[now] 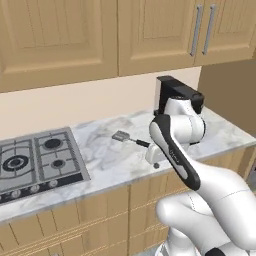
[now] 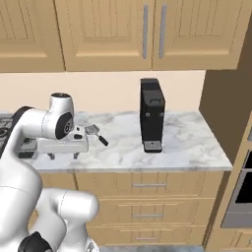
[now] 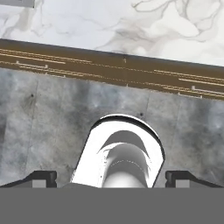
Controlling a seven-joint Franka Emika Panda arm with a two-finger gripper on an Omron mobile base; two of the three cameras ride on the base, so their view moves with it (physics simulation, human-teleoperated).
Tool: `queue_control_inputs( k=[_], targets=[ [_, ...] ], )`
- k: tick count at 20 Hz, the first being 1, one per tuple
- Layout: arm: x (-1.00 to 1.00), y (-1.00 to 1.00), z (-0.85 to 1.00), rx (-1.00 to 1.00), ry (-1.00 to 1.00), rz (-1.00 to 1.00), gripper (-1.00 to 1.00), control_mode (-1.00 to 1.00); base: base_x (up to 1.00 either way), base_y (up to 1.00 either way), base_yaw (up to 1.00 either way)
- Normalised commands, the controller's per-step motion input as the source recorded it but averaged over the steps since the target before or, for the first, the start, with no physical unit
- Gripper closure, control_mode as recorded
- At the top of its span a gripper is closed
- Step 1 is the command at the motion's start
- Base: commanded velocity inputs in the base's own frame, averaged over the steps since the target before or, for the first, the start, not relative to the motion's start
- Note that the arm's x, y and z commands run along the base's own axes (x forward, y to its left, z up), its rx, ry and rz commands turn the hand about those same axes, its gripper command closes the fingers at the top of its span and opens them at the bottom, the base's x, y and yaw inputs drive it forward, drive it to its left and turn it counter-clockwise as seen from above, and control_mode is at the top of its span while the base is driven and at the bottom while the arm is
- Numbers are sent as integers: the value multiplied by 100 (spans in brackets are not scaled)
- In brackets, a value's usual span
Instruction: Put the garlic and bell pepper in the pot. Retrieve the spatula and lightly stir the vegetables in the pot.
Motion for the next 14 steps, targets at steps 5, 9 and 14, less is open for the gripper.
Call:
queue_control_inputs(
  k=[5,9,14],
  targets=[
    [0,0,0,0,0,0,-100,100,55,-61,13],
    [0,0,0,0,0,0,-100,100,59,-19,23],
    [0,0,0,0,0,0,-100,100,21,0,26]
  ],
)
